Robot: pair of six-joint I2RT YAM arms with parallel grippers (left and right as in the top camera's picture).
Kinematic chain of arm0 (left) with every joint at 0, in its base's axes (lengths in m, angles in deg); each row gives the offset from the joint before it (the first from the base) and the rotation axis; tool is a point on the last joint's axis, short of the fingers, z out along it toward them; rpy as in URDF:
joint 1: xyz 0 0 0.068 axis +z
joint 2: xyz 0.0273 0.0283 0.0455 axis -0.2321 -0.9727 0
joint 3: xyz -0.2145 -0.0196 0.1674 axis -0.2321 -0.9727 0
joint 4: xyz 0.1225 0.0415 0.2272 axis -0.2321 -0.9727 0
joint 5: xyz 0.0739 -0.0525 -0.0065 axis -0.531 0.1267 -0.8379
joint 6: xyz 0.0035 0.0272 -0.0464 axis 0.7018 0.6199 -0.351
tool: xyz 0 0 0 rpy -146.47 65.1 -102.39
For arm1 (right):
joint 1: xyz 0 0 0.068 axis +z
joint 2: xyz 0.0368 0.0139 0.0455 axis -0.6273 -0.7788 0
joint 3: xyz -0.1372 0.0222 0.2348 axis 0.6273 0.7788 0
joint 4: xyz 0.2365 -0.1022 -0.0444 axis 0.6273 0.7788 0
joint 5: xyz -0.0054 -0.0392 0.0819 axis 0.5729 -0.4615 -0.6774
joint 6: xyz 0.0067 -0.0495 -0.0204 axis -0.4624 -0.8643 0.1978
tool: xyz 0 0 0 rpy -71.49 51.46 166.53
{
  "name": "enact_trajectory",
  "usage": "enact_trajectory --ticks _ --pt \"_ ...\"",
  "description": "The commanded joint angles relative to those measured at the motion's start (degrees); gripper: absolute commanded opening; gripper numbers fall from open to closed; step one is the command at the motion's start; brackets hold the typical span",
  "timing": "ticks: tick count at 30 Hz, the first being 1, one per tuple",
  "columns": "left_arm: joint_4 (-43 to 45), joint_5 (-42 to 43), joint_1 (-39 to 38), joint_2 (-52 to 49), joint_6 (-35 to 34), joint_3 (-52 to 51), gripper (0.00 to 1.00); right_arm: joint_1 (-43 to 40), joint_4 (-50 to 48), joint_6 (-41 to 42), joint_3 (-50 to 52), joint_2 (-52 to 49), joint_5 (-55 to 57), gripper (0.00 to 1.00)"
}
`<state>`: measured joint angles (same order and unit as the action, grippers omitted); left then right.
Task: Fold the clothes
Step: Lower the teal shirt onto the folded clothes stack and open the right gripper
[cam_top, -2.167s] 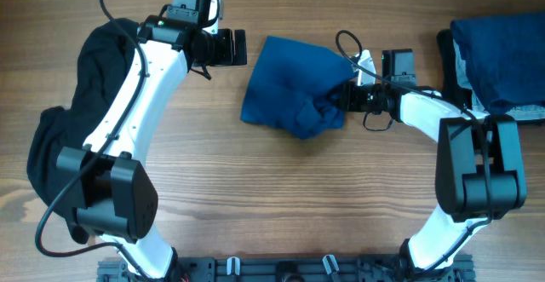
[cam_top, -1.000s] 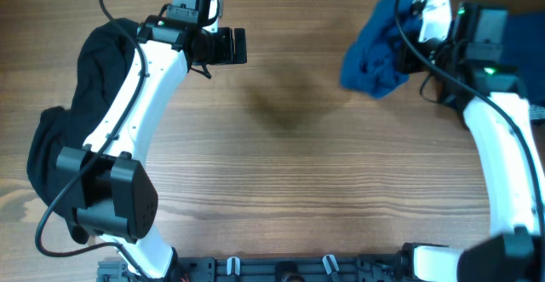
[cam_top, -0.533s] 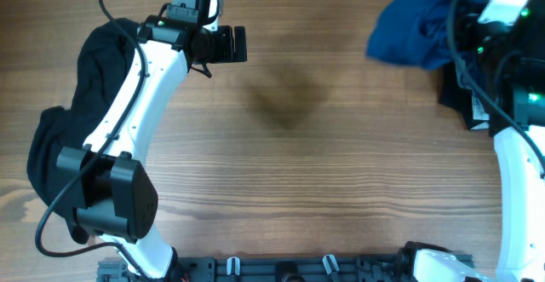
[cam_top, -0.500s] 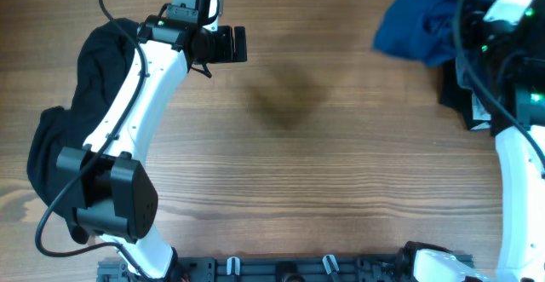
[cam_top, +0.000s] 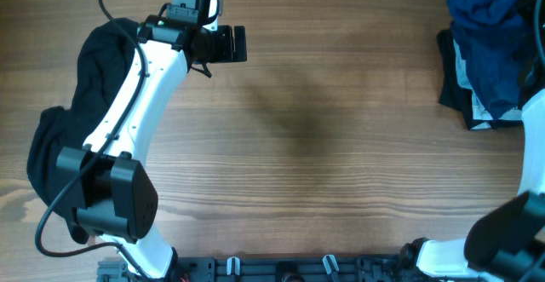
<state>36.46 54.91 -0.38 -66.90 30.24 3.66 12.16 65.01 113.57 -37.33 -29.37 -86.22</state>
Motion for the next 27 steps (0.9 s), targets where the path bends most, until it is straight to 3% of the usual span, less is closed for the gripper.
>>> enact_trajectory --ticks 1,6,12,18,27 --pt "0.2 -0.5 0.2 0.8 -0.1 0.2 1.0 -3.3 -6.3 -0.5 -1.9 -2.3 -7.7 0.04" --pt "1.3 -0.5 0.2 0.8 -0.2 0.2 1.0 -6.8 -11.1 -1.7 -1.9 -5.4 -11.2 0.04" --pt "1.9 -0.5 0.2 0.8 -0.3 0.2 1.0 -7.1 -7.8 -2.4 -1.9 -8.6 -11.6 0.04" --pt "1.9 -0.5 0.2 0.8 -0.3 0.2 1.0 -8.0 1.0 -4.5 -1.9 -9.2 -12.3 0.04" --pt "2.5 -0.5 0.2 0.8 -0.3 0.2 1.0 -17.8 20.3 0.0 -1.9 -7.7 -16.8 0.07"
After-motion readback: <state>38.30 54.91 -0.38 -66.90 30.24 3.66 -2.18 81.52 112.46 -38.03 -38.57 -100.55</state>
